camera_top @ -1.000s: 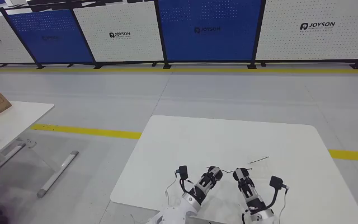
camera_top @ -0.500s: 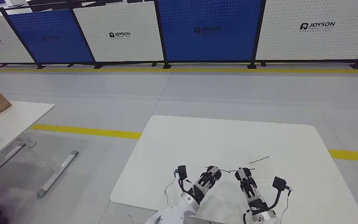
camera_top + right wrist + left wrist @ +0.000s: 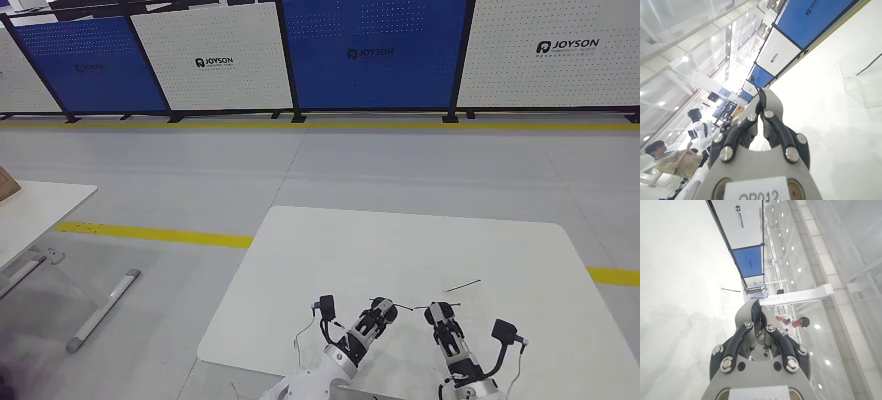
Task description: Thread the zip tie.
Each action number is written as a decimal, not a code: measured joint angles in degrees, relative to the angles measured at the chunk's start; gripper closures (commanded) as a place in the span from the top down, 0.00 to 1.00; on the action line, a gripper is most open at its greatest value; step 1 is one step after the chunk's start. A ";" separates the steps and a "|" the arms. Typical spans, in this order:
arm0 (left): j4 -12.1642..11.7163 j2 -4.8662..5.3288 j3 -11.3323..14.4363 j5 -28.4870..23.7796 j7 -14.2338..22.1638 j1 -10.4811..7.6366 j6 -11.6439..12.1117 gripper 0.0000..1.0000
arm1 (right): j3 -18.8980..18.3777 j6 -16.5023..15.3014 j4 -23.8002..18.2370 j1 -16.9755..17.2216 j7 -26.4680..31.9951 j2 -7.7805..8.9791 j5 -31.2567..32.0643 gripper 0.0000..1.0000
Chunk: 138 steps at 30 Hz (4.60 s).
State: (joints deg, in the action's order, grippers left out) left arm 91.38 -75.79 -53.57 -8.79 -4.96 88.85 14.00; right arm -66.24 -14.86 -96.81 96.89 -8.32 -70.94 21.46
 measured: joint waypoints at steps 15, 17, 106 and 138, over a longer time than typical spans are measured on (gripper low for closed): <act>0.01 0.00 0.00 -0.03 0.00 0.01 0.01 0.00 | 0.00 0.07 0.00 -0.01 -0.07 -0.01 -0.01 0.00; 0.01 0.00 0.00 -0.03 0.00 0.01 0.01 0.00 | 0.00 0.07 0.00 -0.01 -0.07 -0.01 -0.01 0.00; -2.02 -0.47 2.83 22.11 -11.72 -0.50 4.61 0.00 | 3.61 -4.62 2.79 0.02 -9.69 -0.39 0.29 0.00; -0.88 -0.67 1.67 9.22 -4.99 -0.62 2.39 0.00 | 3.82 -4.62 2.98 -0.68 -7.12 -0.93 0.04 0.00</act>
State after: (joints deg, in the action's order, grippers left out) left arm 90.50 -76.46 -51.90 0.43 -9.96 88.23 16.39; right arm -62.42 -19.48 -93.82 96.21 -15.44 -71.86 21.50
